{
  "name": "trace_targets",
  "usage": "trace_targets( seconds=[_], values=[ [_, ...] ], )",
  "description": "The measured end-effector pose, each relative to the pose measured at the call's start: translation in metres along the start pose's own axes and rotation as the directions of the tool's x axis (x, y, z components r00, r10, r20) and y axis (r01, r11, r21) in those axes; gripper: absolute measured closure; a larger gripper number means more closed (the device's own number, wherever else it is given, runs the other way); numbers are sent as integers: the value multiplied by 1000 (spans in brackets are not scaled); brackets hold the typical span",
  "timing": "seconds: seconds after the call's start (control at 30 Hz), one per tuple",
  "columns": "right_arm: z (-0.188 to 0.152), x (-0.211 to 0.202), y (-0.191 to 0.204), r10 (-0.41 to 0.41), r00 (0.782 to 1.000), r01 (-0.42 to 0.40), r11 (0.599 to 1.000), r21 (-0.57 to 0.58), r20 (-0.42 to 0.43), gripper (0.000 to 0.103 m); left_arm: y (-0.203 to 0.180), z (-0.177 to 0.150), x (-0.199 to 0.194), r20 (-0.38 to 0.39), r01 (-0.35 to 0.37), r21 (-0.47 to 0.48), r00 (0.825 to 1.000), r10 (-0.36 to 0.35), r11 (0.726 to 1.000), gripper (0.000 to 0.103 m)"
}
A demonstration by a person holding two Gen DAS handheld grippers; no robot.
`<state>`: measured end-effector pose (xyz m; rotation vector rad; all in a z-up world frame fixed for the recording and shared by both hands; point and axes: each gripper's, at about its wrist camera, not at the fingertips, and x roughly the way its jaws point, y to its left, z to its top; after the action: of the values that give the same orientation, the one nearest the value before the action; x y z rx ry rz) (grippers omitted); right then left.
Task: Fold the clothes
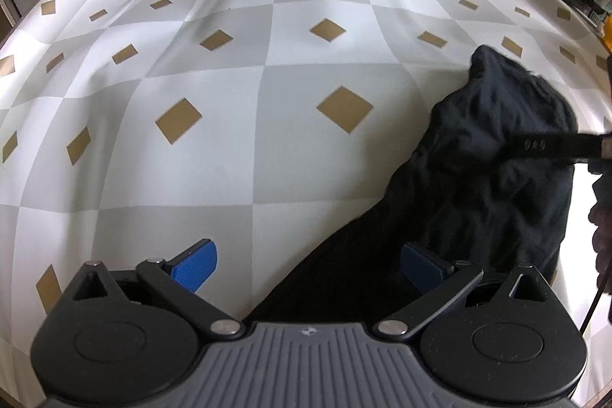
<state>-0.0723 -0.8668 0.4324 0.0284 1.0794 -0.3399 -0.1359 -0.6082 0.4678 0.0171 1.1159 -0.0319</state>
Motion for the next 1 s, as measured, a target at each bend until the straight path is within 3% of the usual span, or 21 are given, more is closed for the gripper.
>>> trace_targets(
  seconds=[0.13,0.2,0.27,0.37,0.5,0.6,0.67,0.83,1.0],
  values=[
    [-6,-3,-19,-63,998,65,994,91,-25,17,-9,-14,5,-24,4,46,1000,-3,999,0],
    [-8,-8,-29,-82,996,86,987,139,-33,29,-12,-21,6,-42,11,53,999,-9,999,0],
    [-10,-25,-37,-89,996,86,987,136,10,27,-15,-29,7,-57,21,54,998,-18,998,0],
    [-15,-44,-40,-43,999,41,997,64,30,25,-17,-38,2,-51,33,56,998,-30,998,0],
    [-31,-61,-49,84,996,-84,989,122,5,25,-28,-48,-4,-19,48,91,999,-47,995,0],
    [-45,-69,-45,126,992,-124,986,113,-14,25,-38,-57,-5,-34,84,90,996,-81,992,0],
    [-55,-73,-38,114,993,-112,991,76,-27,25,-45,-63,-4,-52,111,84,993,-107,990,0],
    [-81,-69,-19,46,997,-47,999,-16,-55,24,-58,-83,10,-84,81,136,994,-70,987,0],
    [-106,-63,-6,19,997,-22,999,-46,-71,23,-53,-91,8,-52,107,158,994,-100,982,0]
  ],
)
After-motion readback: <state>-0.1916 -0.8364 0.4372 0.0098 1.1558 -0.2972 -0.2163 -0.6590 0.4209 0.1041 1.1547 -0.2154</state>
